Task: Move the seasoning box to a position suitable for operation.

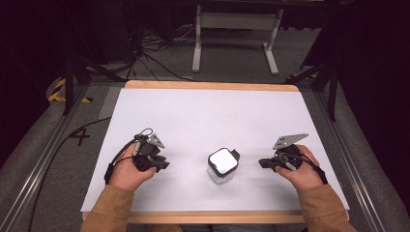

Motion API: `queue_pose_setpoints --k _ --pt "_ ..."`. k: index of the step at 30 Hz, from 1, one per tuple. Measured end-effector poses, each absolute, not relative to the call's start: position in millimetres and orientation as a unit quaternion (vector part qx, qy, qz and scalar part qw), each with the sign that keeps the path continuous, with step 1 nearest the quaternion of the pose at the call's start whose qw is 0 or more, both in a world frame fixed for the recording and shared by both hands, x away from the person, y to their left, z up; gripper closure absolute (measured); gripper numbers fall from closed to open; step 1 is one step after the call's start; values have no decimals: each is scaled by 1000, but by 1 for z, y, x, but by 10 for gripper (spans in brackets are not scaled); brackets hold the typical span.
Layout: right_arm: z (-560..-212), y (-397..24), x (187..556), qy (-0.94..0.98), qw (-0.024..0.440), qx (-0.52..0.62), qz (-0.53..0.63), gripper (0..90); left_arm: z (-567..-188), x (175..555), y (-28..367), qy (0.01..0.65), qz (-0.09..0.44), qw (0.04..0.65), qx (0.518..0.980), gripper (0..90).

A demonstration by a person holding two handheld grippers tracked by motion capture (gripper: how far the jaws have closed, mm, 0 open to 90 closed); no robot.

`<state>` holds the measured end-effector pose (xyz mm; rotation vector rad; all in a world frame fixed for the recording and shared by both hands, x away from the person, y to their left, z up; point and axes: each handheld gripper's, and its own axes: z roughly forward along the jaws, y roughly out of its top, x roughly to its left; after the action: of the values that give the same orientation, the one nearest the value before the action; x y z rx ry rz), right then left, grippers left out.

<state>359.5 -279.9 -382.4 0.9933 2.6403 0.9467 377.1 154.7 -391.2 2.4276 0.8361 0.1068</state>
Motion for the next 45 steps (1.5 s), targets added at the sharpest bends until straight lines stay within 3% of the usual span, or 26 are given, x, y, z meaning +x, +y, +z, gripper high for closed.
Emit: queue_pose_setpoints --k 6,10,23,31,45 --pt "-382 -283 354 883 84 335 318 897 -388 377 147 286 19 291 913 860" --pt "-381 -281 350 885 84 329 319 898 -385 376 141 281 13 295 913 873" --pt "-382 -267 344 894 72 302 324 898 -379 374 131 281 16 306 909 844" --pt "-383 -253 340 901 58 279 326 898 -383 372 113 271 19 324 906 898" --pt "-385 -270 331 897 66 291 327 900 -398 390 78 250 9 348 903 899"
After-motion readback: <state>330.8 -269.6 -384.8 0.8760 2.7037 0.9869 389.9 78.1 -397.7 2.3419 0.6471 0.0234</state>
